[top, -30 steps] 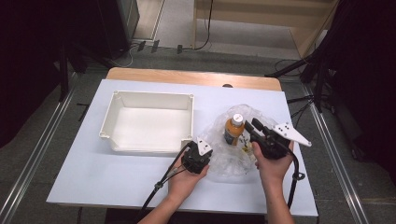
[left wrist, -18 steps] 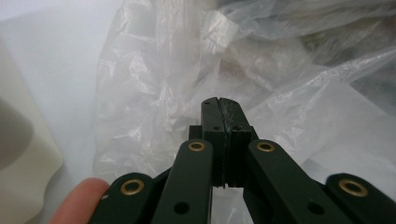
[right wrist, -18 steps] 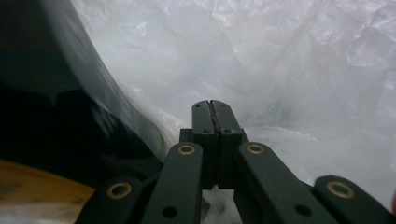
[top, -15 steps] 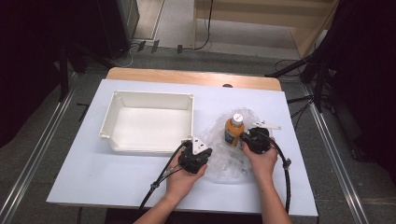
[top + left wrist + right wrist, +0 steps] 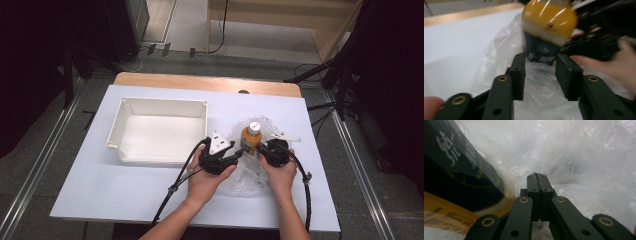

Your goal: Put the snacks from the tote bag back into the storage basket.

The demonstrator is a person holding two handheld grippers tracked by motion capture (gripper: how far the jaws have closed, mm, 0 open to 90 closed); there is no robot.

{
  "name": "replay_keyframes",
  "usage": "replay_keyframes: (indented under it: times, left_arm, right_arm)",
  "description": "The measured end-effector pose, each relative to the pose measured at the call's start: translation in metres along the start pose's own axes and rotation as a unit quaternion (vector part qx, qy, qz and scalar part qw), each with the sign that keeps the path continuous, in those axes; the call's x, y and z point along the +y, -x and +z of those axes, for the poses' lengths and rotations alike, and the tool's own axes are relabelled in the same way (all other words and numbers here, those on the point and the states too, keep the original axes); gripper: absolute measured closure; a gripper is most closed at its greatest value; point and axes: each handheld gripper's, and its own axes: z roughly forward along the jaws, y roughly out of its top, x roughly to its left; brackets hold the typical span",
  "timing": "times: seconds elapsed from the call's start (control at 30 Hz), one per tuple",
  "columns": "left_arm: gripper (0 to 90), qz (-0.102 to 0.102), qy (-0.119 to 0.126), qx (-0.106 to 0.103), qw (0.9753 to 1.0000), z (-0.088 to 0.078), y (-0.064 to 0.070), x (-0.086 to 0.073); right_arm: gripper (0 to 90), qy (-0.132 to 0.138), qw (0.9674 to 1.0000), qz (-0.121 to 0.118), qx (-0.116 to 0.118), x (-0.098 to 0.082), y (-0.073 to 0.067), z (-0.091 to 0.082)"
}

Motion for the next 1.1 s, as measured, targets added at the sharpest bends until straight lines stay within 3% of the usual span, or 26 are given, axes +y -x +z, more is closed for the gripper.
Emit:
replay_keyframes:
  times: [0.07,0.17,0.23,0.27,0.33,0.47,0.6,0.67,0.8,0.93,0.97,1.03,1.1]
  left_arm:
    - [74.4,-0.016,-0.02,0.003,0.9997,0.014,-0.004,-0.005]
    - [88.5,-0.019,-0.055,0.019,0.9981,0.027,-0.007,-0.012]
    - [90.0,-0.005,-0.08,0.044,0.9958,0.035,-0.006,-0.018]
    - [90.0,0.012,-0.091,0.055,0.9943,0.038,-0.005,-0.021]
    - [90.0,0.027,-0.113,0.058,0.9915,0.043,-0.006,-0.028]
    - [90.0,0.054,-0.105,0.067,0.9908,0.041,0.001,-0.032]
    - [90.0,0.025,-0.103,0.051,0.993,0.04,-0.005,-0.032]
    - [90.0,0.024,-0.103,0.048,0.9932,0.039,-0.006,-0.032]
    - [90.0,0.03,-0.101,0.052,0.993,0.038,-0.004,-0.033]
    - [90.0,0.034,-0.101,0.059,0.9926,0.037,-0.003,-0.034]
    - [90.0,0.036,-0.101,0.06,0.9924,0.036,-0.002,-0.034]
    - [90.0,0.034,-0.101,0.059,0.9926,0.036,-0.003,-0.034]
    - [90.0,0.031,-0.101,0.055,0.9929,0.035,-0.004,-0.034]
  right_arm:
    - [90.0,0.0,1.0,0.002,0.001,0.0,0.0,0.0]
    - [90.0,0.0,1.0,-0.002,0.0,-0.001,0.0,-0.001]
    - [90.0,0.0,1.0,-0.005,0.002,-0.001,0.0,-0.001]
    - [90.0,-0.002,1.0,-0.003,0.004,-0.001,0.0,-0.002]
    - [90.0,-0.005,1.0,0.0,0.008,-0.001,0.001,-0.003]
    - [90.0,0.008,0.9998,0.001,0.018,-0.002,0.005,-0.014]
    - [90.0,0.065,0.9971,0.0,0.039,-0.003,0.005,-0.046]
    - [90.0,0.079,0.9957,-0.025,0.041,-0.006,0.001,-0.061]
    - [90.0,0.046,0.9972,-0.046,0.037,-0.021,-0.002,-0.064]
    - [90.0,-0.016,0.9995,-0.016,0.024,-0.037,0.008,-0.048]
    - [88.8,-0.016,0.9993,-0.006,0.032,-0.037,0.01,-0.048]
    - [84.5,-0.015,0.9996,0.001,0.026,-0.036,0.01,-0.05]
    - [80.1,0.008,0.9993,0.001,0.035,-0.037,0.009,-0.054]
